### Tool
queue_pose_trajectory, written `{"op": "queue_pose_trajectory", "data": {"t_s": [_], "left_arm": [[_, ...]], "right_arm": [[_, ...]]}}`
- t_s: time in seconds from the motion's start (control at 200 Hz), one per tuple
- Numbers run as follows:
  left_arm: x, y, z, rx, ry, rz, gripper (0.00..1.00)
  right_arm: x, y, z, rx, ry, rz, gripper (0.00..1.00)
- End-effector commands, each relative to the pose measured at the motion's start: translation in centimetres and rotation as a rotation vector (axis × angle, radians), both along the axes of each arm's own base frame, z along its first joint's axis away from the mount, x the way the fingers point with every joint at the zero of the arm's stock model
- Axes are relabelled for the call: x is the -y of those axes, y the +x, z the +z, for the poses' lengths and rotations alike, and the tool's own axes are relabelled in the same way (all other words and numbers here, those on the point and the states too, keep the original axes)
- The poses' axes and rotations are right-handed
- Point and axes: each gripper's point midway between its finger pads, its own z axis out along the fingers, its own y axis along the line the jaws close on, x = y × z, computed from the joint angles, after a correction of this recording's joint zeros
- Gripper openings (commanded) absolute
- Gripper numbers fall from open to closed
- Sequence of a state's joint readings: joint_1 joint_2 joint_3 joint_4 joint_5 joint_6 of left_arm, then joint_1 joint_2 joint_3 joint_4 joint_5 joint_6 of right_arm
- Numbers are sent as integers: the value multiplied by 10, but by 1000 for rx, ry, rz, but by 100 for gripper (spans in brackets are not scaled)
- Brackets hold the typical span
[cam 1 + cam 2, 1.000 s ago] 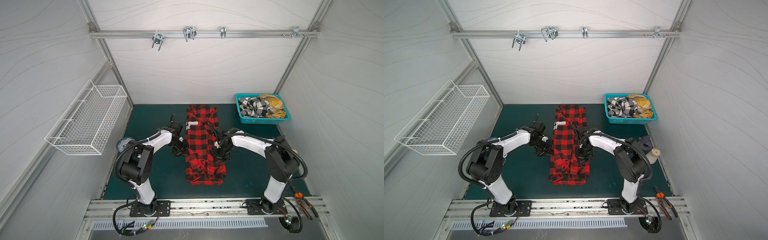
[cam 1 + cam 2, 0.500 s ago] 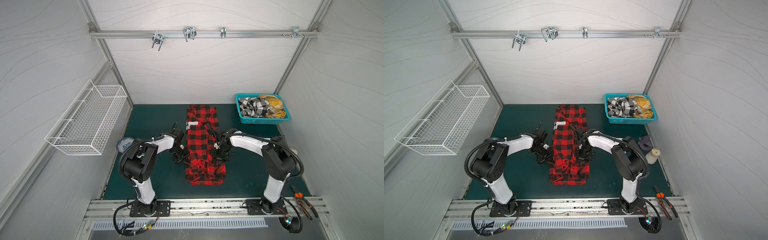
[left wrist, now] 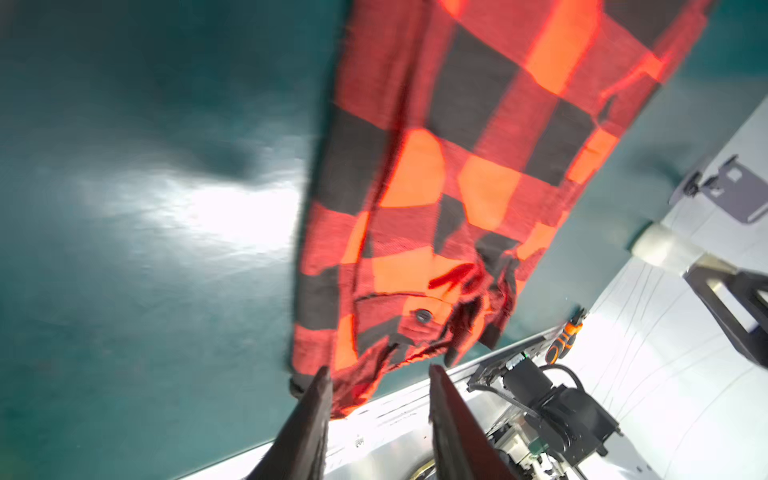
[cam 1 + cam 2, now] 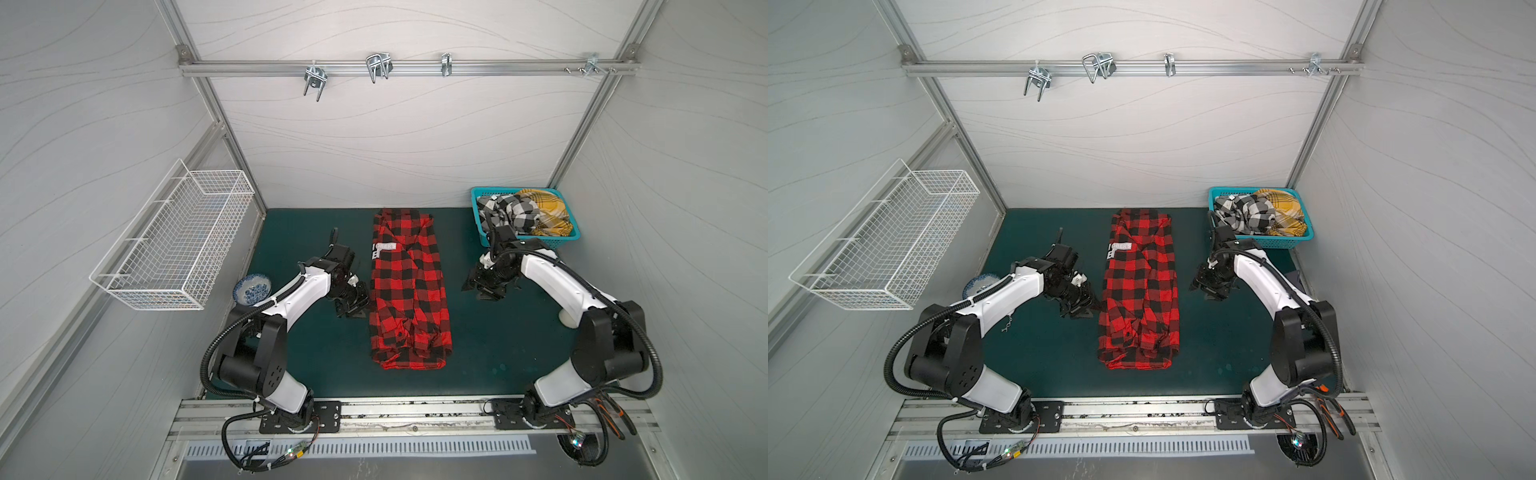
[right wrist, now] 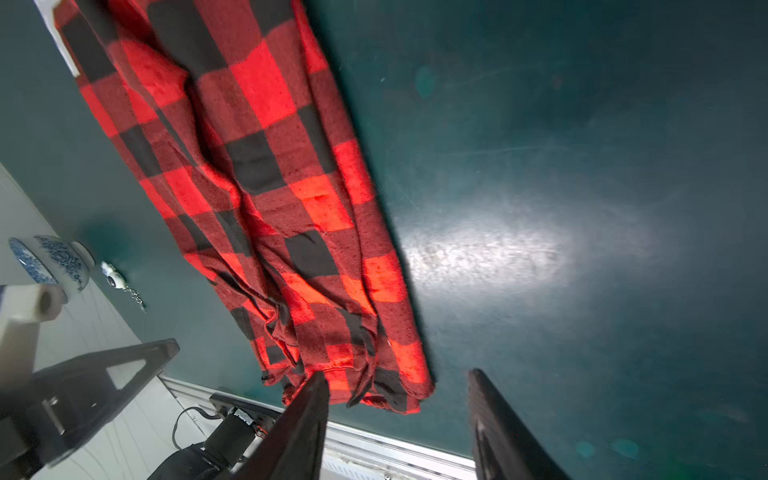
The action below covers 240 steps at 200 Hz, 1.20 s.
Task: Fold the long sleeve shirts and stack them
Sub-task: 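Release the folded strip and draw both grippers outward away from it, then close both grippers on the strip's sides near the robot end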
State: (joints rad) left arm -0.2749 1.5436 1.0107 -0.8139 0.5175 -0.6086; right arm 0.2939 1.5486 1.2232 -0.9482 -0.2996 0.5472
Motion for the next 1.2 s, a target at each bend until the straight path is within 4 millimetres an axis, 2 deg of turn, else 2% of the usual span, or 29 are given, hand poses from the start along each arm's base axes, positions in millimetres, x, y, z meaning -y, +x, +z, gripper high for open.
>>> {"op": "queue_pose_trajectory", "data": {"t_s": [0.0,0.145,0.28,0.365,0.55,0.75,1.005,1.196], "left_arm": [[-3,-18,-11,-77,-9,-15,41],[-1,-29,-22,-113,-34,1,43],[3,-33,-29,-137,-66,9,45],[4,-34,-32,-142,-68,15,51],[7,-39,-41,-169,-81,26,54],[15,-51,-51,-196,-77,1,56],[14,-51,-61,-214,-71,6,58],[12,-58,-66,-245,-59,1,55]], "right_arm": [[-5,-27,-8,-67,7,67,54],[-16,-44,-26,-105,0,90,51],[-36,-66,-43,-149,-9,141,51],[-47,-80,-57,-188,-25,179,52],[-54,-91,-80,-255,0,167,52],[-56,-100,-90,-302,13,176,55],[-60,-110,-98,-334,46,156,61],[-60,-111,-102,-347,46,149,51]]}}
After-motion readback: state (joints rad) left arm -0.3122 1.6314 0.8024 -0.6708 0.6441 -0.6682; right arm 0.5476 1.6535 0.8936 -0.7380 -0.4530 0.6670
